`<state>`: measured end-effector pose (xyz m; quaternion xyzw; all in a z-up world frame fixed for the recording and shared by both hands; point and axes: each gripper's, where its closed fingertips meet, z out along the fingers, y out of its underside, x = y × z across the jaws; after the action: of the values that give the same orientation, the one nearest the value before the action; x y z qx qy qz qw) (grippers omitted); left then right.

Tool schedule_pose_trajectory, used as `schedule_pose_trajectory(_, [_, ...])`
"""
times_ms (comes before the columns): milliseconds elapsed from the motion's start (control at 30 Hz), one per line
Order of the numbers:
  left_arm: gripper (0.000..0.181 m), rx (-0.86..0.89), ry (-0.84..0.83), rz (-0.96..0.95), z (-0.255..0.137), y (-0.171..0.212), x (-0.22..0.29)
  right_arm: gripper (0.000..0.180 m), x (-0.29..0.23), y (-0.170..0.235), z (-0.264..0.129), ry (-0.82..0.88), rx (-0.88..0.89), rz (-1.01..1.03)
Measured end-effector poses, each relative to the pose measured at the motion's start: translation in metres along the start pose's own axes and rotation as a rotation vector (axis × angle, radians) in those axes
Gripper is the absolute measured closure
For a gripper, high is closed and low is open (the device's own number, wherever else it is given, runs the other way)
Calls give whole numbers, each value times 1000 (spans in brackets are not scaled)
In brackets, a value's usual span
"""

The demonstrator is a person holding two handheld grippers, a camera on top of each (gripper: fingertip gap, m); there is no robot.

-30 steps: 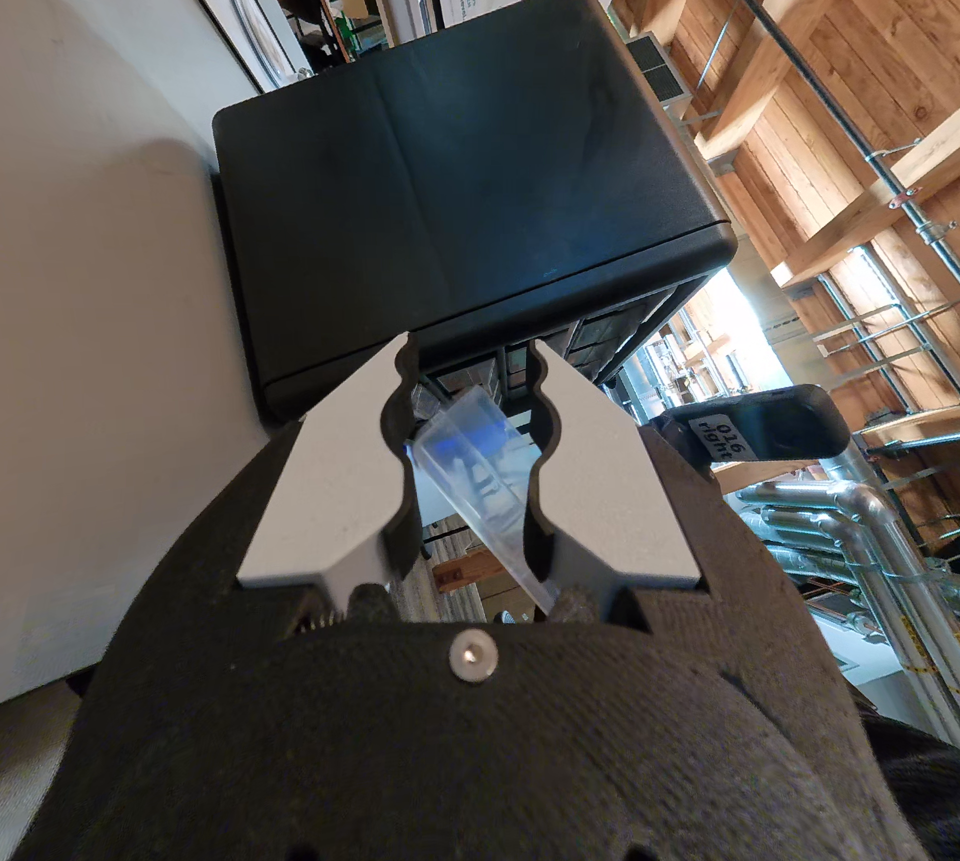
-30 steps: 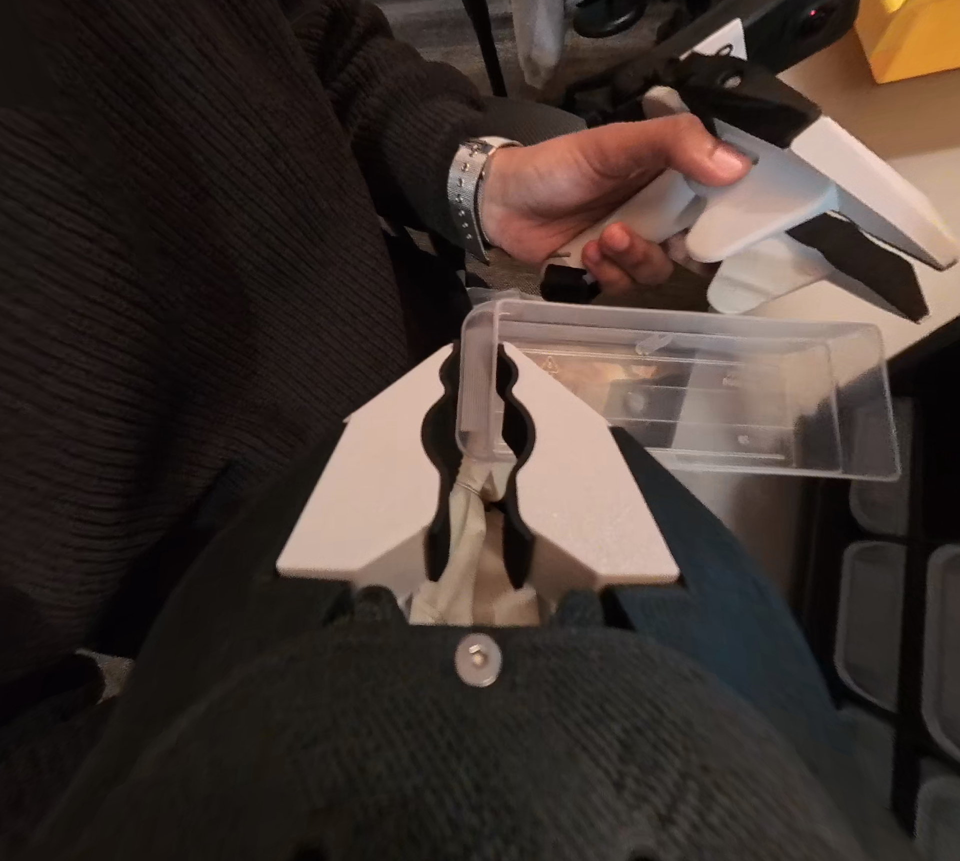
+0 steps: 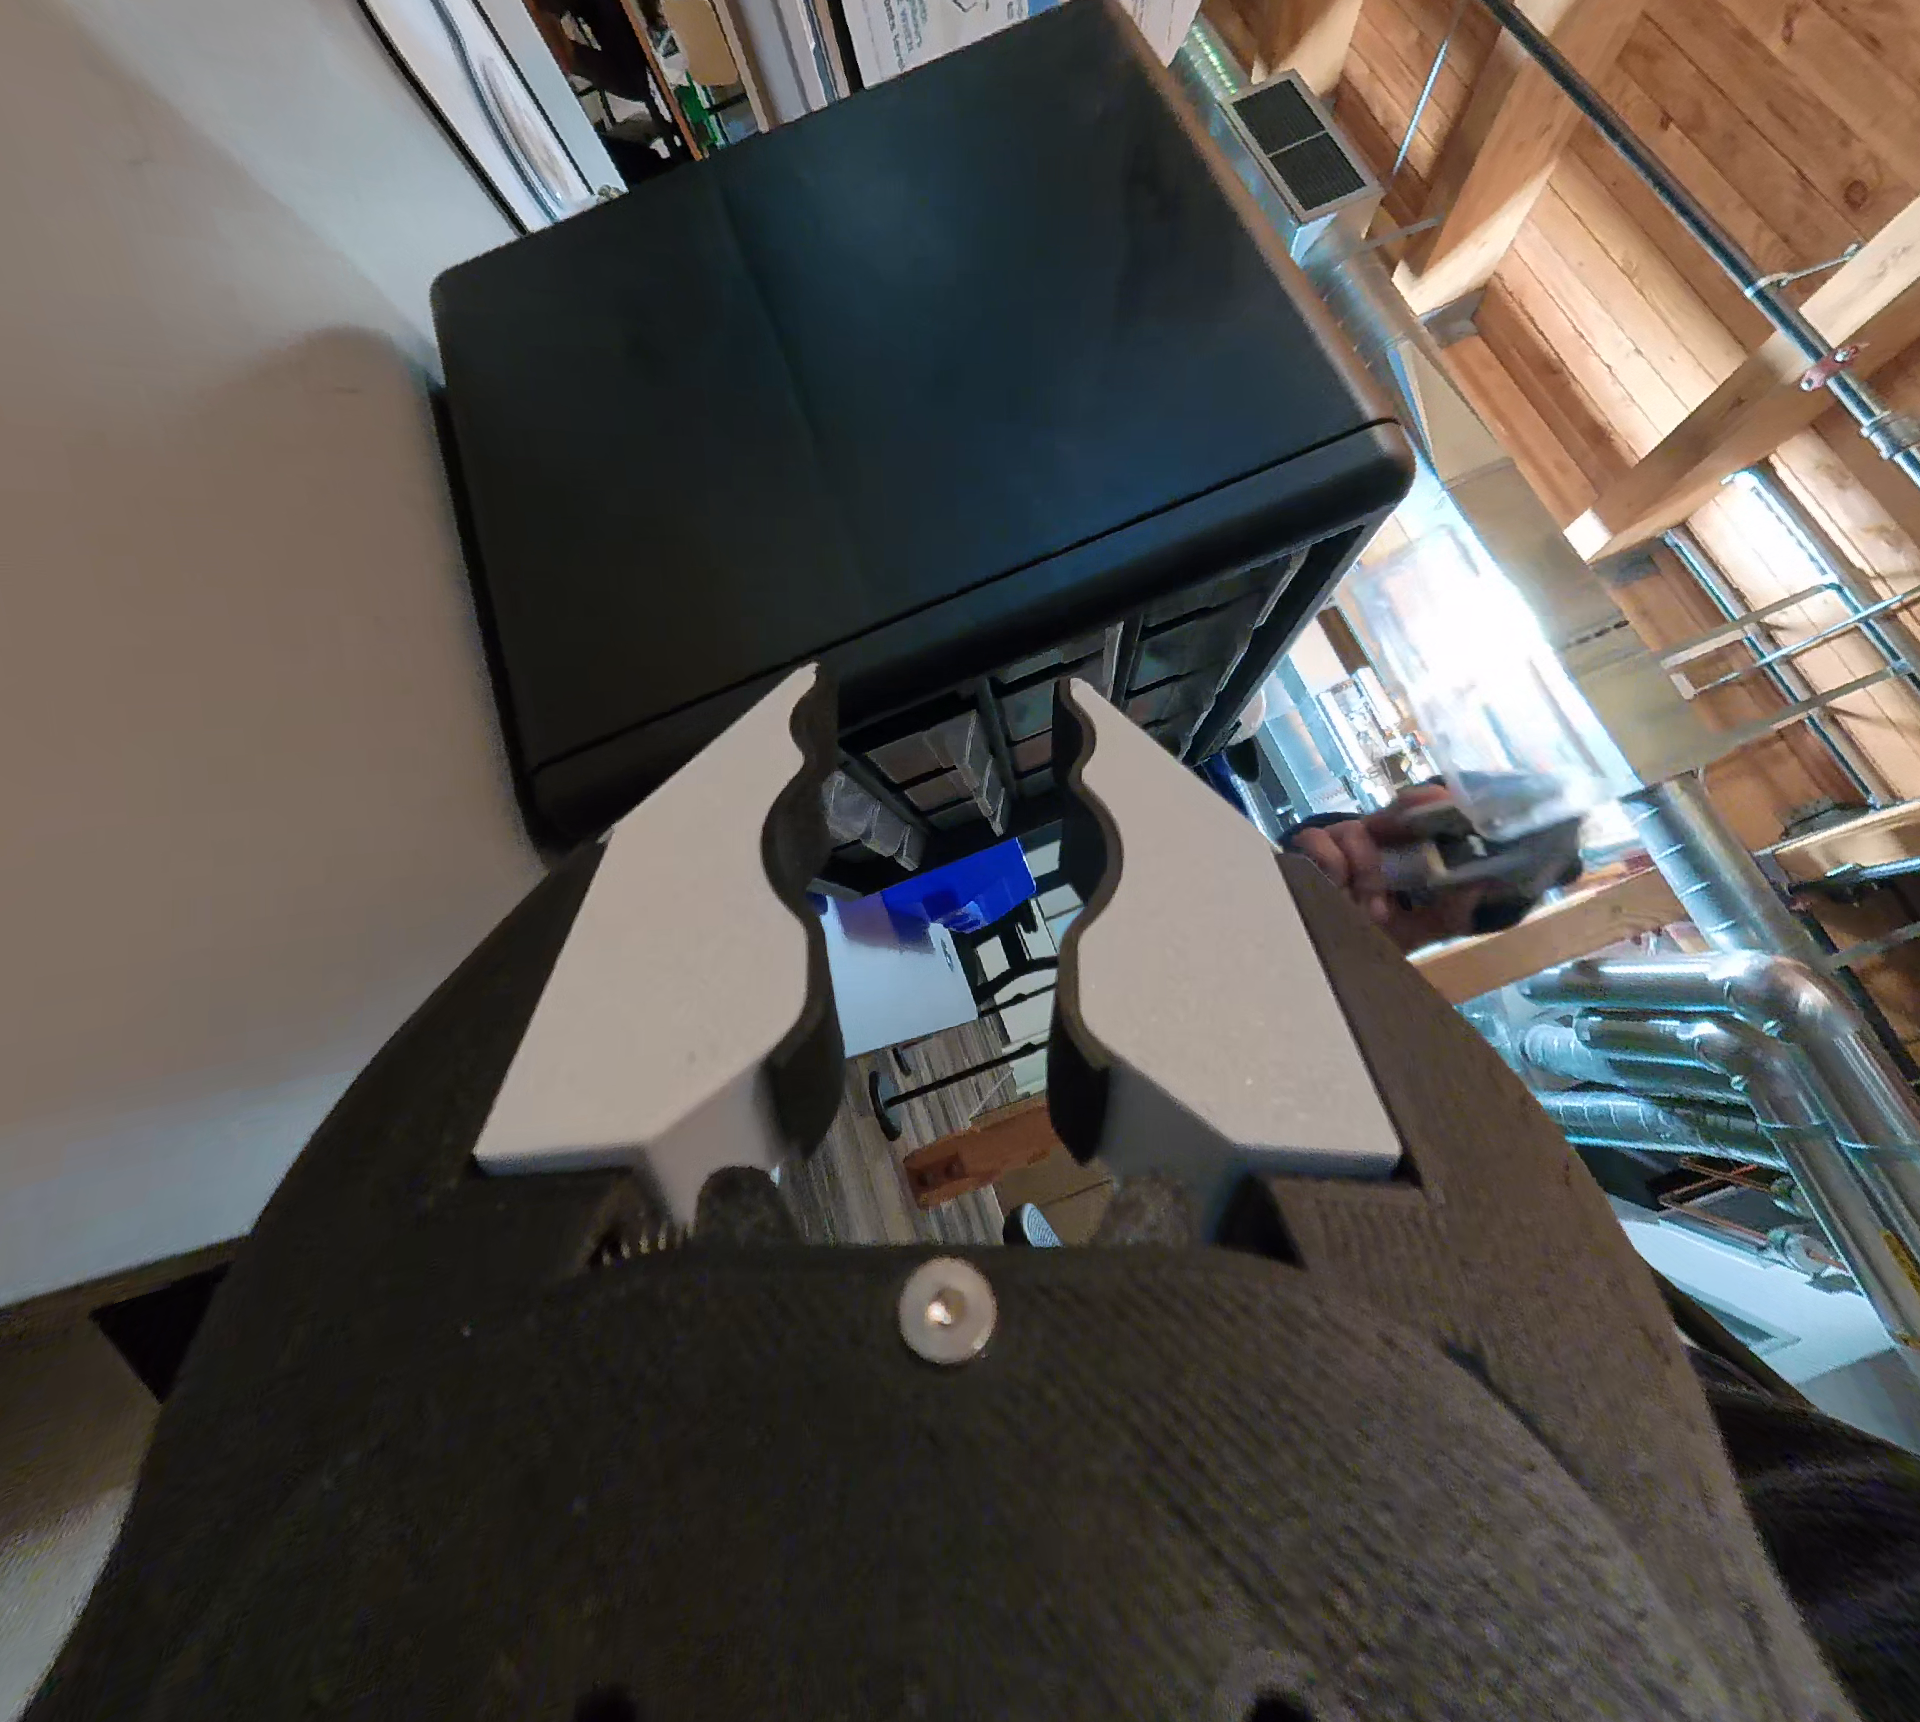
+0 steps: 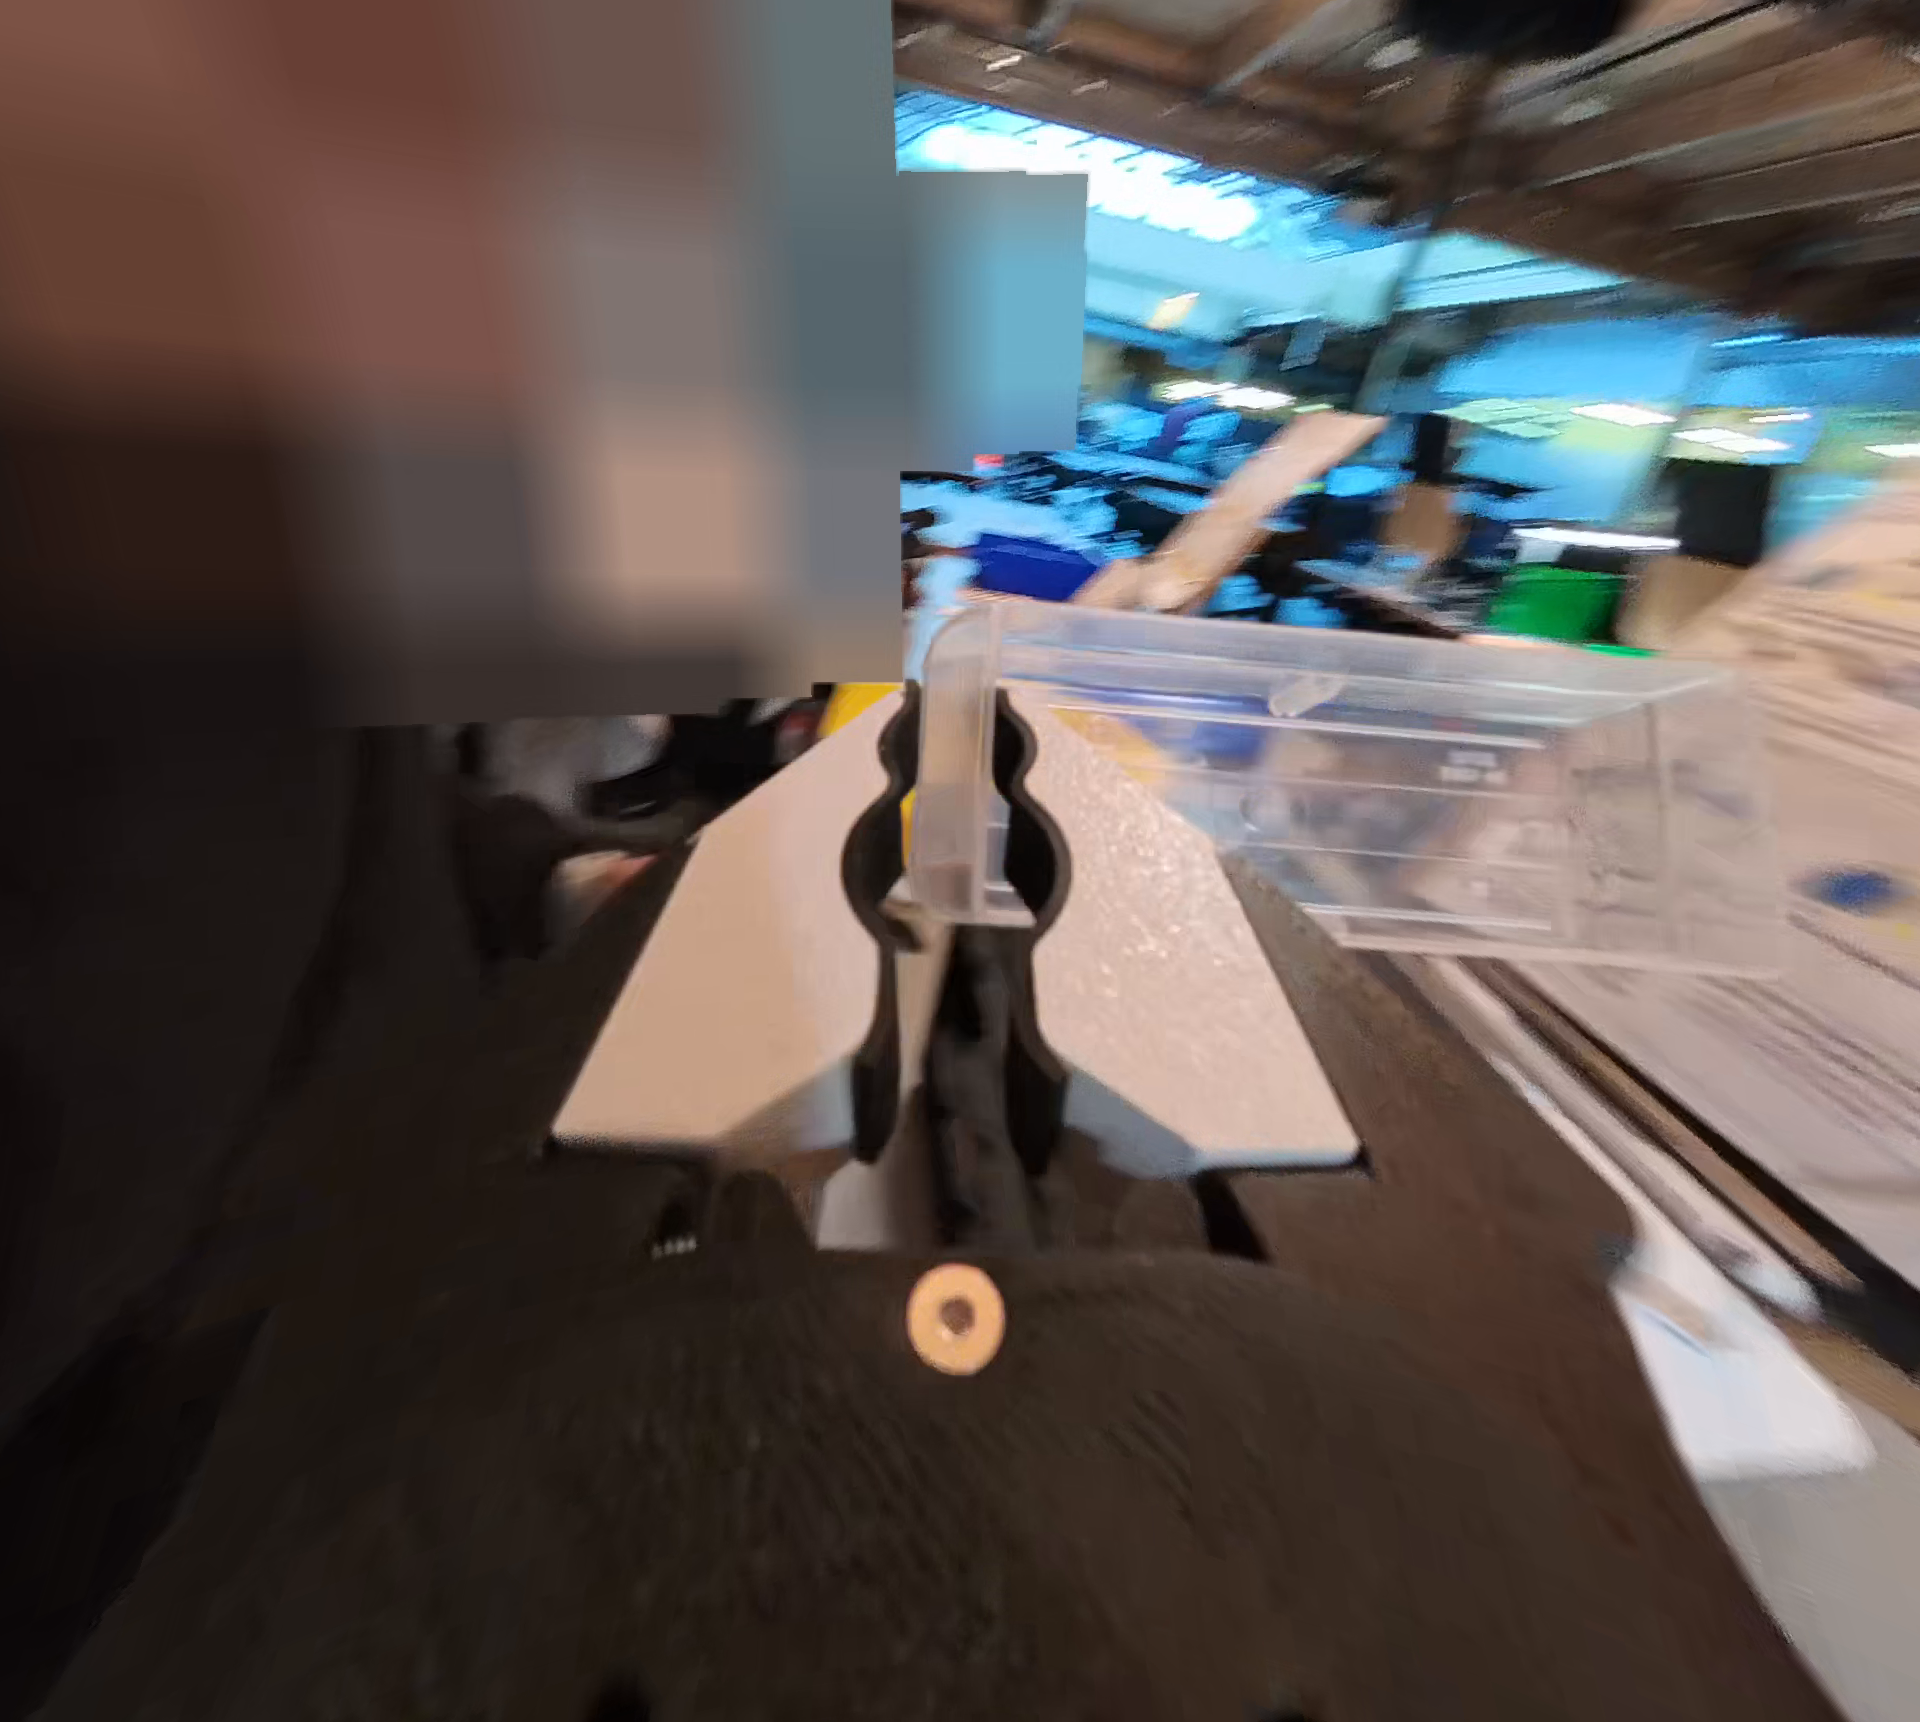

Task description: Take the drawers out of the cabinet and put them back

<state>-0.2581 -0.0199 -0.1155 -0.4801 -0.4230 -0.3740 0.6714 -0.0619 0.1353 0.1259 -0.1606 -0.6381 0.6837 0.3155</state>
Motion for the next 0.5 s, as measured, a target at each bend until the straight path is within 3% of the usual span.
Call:
schedule_pose_trajectory(167, [142, 33, -8, -17, -15, -3, 0, 168, 112, 31, -87, 515, 8, -3])
schedule_pose_trajectory(367, [141, 53, -14, -39, -28, 1, 0, 168, 207, 154, -188, 958, -228, 223])
schedule_pose_trajectory(500, [141, 66, -20, -45, -35, 2, 0, 168, 240, 244, -227, 1102, -433, 431])
